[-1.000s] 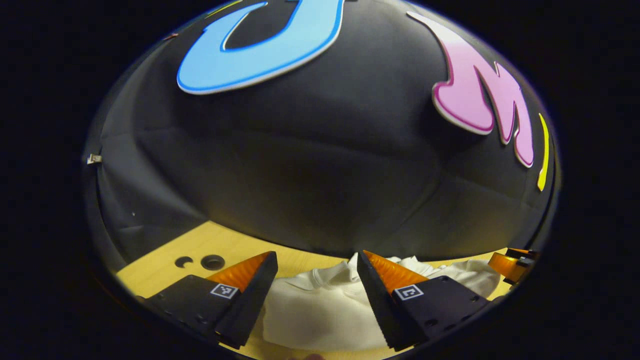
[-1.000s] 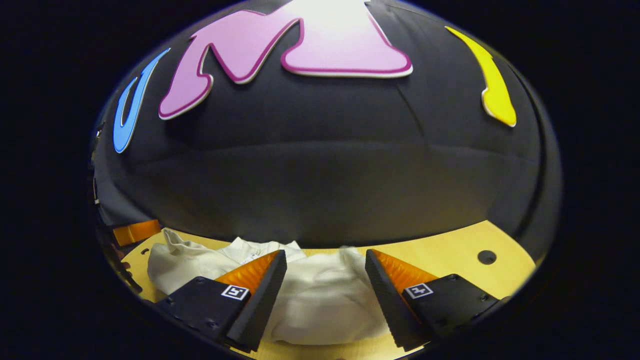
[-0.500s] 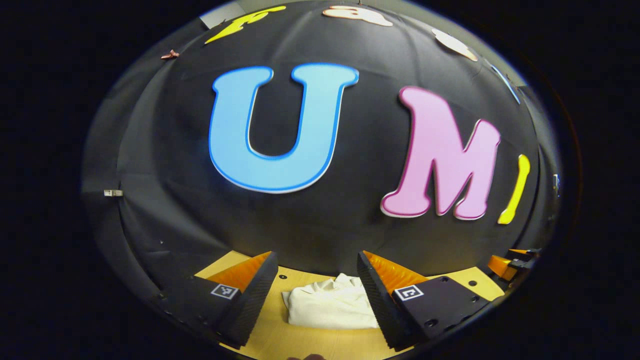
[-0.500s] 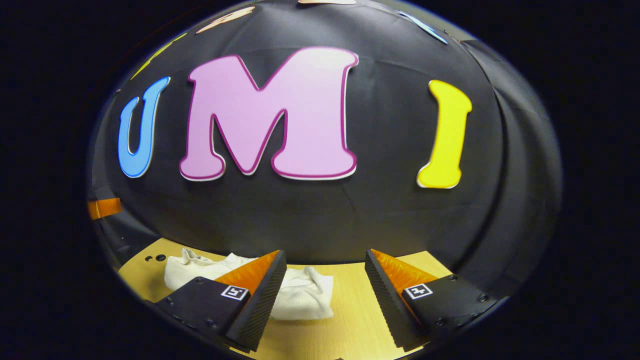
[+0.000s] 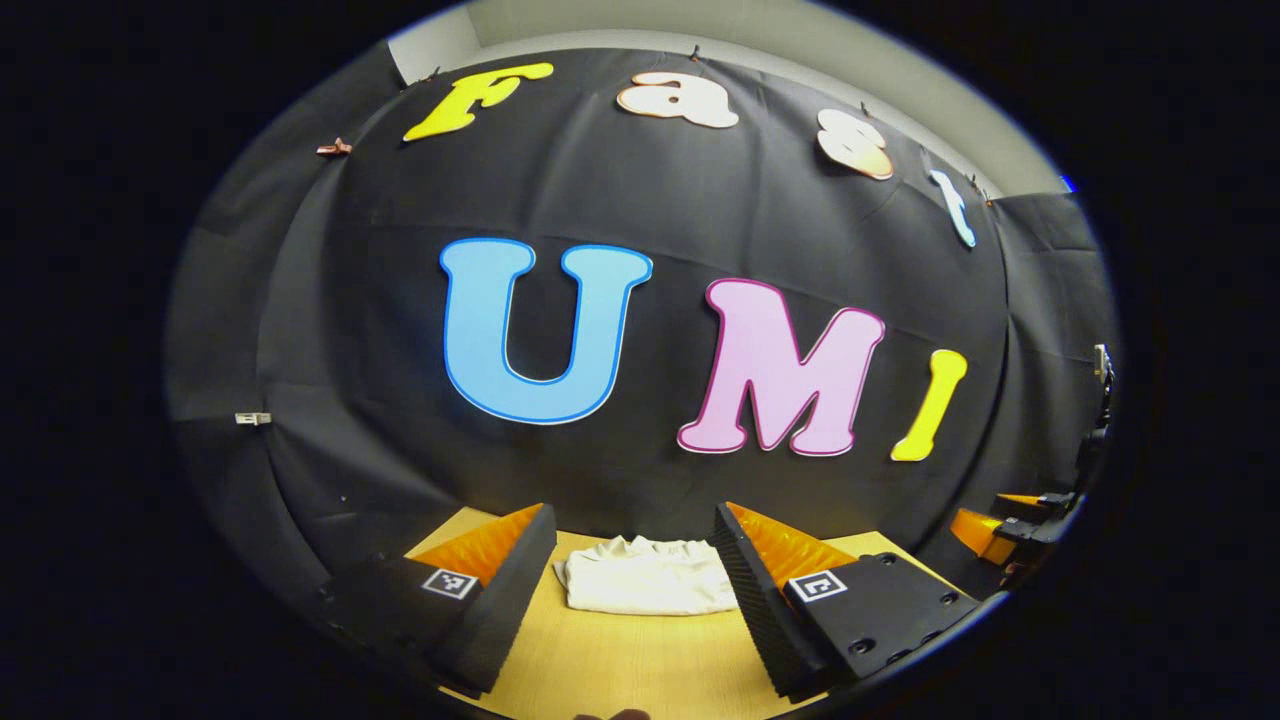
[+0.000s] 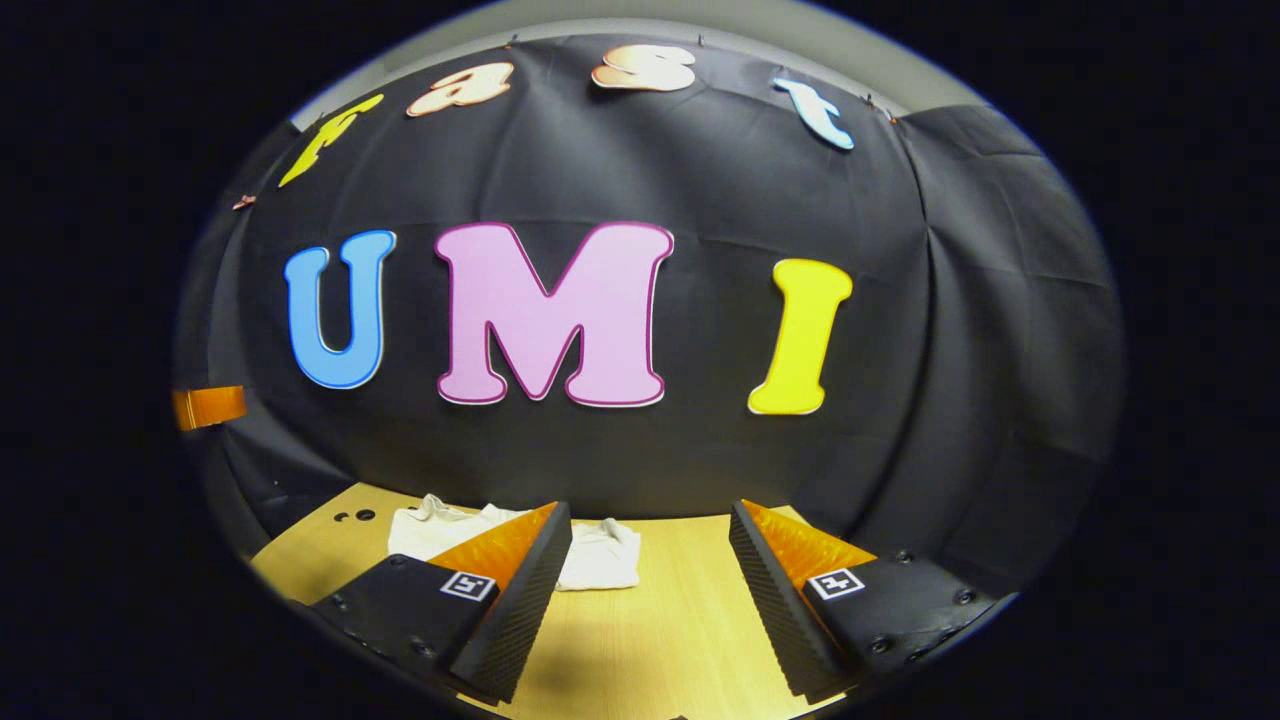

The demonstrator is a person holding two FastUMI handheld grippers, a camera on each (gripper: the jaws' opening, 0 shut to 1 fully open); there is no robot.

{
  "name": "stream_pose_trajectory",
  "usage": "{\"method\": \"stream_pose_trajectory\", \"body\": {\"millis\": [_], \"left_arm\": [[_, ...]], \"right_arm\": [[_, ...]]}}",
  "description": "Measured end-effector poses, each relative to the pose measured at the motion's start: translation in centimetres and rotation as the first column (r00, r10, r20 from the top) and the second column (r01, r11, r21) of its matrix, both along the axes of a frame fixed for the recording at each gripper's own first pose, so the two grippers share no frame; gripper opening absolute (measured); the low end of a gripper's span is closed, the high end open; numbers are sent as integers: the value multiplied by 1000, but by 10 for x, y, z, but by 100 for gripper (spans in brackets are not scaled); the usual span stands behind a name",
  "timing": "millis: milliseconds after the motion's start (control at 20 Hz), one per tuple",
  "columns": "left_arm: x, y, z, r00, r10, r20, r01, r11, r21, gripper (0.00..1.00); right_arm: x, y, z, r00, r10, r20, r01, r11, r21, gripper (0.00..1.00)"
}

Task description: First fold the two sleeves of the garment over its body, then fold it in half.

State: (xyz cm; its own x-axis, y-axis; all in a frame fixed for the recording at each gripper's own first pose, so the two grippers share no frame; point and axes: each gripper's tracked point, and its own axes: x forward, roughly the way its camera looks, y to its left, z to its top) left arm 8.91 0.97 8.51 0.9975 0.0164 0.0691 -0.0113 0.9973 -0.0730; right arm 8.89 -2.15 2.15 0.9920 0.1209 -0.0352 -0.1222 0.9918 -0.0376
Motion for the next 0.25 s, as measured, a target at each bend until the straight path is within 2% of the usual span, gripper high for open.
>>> {"method": "stream_pose_trajectory", "body": {"millis": [250], "left_arm": [[-65, 4, -2, 1000, -1, 4, 2, 1000, -10, 97]], "right_arm": [[-61, -9, 30, 997, 12, 73, -12, 1000, 0, 98]]}}
